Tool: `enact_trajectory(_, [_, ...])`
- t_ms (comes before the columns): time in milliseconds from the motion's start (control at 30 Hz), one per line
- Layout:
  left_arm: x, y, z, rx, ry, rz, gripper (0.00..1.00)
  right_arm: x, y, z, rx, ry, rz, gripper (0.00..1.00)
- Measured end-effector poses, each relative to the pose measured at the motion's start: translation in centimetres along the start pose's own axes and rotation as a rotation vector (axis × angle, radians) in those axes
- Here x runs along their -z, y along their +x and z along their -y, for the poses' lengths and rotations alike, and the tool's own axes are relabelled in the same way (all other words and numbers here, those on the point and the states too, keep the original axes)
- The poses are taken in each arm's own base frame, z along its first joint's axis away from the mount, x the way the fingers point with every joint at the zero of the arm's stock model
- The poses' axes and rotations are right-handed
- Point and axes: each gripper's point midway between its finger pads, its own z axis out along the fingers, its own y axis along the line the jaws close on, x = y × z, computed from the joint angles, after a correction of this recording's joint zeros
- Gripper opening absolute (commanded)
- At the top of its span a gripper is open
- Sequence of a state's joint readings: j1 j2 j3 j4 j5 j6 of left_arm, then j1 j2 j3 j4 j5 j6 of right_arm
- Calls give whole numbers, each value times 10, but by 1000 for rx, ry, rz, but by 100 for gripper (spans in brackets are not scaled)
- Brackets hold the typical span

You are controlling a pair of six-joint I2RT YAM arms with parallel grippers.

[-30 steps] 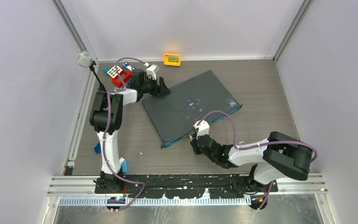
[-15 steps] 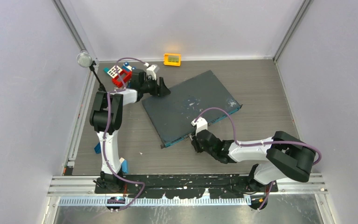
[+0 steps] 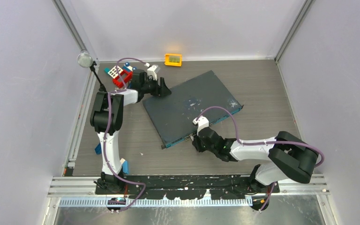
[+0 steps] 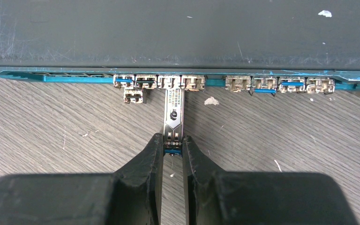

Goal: Insert the plug into the switch port

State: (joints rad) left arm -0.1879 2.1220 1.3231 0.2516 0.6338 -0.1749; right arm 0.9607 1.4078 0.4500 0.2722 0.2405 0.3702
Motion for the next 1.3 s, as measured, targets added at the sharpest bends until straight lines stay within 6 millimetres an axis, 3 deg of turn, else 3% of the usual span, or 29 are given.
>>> enact_trajectory(1300, [0, 0, 1, -1, 4, 0, 66, 0, -4, -5, -94, 5, -33, 0])
